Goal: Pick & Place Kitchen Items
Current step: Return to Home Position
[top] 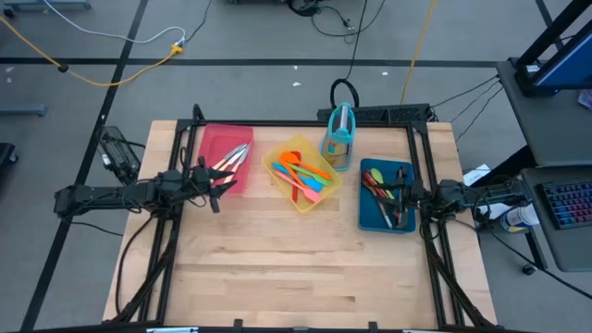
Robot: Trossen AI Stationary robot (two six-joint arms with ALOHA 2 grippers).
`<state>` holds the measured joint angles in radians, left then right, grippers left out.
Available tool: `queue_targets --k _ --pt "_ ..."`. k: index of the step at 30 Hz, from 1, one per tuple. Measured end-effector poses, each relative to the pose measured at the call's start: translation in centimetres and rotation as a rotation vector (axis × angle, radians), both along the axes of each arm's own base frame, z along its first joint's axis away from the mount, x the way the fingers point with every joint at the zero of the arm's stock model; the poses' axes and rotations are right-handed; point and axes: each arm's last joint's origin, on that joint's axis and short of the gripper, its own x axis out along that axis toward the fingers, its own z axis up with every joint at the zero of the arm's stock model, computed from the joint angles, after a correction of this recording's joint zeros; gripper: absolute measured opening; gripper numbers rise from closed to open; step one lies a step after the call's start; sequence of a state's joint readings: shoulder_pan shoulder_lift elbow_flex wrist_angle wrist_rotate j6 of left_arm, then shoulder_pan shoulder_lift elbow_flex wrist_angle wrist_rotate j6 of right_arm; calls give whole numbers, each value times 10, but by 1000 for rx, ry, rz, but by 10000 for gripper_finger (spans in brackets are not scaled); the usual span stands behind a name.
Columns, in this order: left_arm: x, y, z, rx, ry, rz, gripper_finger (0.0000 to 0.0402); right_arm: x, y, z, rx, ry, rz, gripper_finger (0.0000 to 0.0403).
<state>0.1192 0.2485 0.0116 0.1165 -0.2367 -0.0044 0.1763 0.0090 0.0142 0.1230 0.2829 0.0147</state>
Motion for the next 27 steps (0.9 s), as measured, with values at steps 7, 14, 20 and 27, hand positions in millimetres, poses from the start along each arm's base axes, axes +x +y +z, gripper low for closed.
queue_targets --k 7,14,20,27 --pt "0 0 0 0 0 0 145 0 0 0 0 0 0 151" --pt "0 0 0 0 0 0 145 0 0 0 0 0 0 152" --pt "0 0 0 0 -1 0 145 0 0 0 0 0 0 151" --pt "0 0 0 0 0 0 145 0 0 0 0 0 0 148"
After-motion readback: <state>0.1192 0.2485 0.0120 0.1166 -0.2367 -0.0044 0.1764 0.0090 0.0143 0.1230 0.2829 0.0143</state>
